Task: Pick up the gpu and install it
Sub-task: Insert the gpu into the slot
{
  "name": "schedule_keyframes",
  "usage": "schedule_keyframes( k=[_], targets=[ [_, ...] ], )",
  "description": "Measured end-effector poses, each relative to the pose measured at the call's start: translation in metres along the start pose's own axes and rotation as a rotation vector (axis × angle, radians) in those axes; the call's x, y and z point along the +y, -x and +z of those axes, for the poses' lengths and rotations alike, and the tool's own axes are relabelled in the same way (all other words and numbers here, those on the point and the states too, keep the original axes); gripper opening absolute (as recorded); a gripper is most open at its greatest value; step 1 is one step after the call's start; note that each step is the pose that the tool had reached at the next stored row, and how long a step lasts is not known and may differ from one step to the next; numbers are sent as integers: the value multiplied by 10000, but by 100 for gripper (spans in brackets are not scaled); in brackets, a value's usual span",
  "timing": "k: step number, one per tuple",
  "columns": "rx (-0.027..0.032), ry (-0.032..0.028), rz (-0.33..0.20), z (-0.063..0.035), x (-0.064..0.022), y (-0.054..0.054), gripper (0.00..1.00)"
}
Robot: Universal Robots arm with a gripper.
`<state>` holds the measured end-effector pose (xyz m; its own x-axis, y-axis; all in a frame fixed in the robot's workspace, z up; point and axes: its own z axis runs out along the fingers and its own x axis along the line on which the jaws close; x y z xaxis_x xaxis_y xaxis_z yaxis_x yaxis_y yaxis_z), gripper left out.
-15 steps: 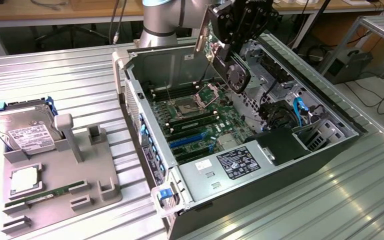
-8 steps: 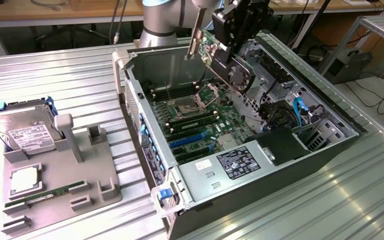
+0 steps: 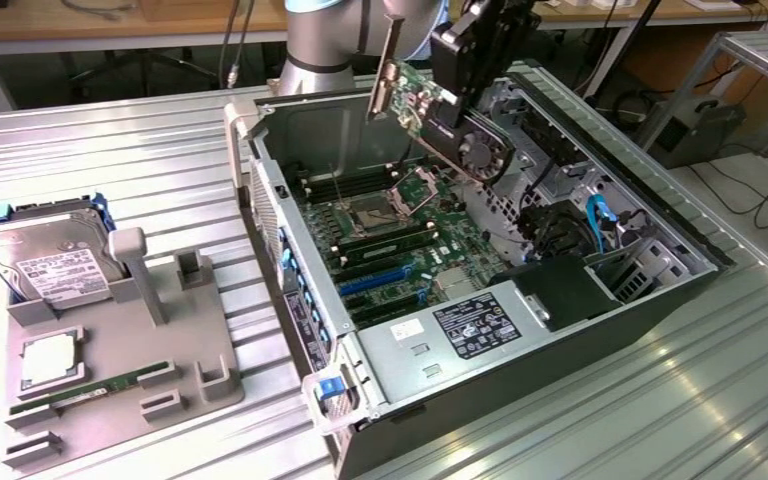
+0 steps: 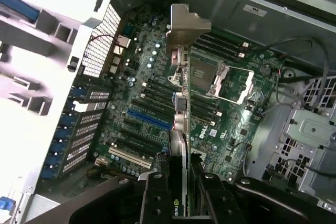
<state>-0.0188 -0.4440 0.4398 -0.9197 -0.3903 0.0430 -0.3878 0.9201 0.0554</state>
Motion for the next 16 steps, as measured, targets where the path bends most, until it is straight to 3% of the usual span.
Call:
schedule_keyframes(
  k=[9,16],
  targets=[
    [-64,7,-1241,6,0,0,26],
    [-68,-48,-2363,16,-1,0,26]
  ],
)
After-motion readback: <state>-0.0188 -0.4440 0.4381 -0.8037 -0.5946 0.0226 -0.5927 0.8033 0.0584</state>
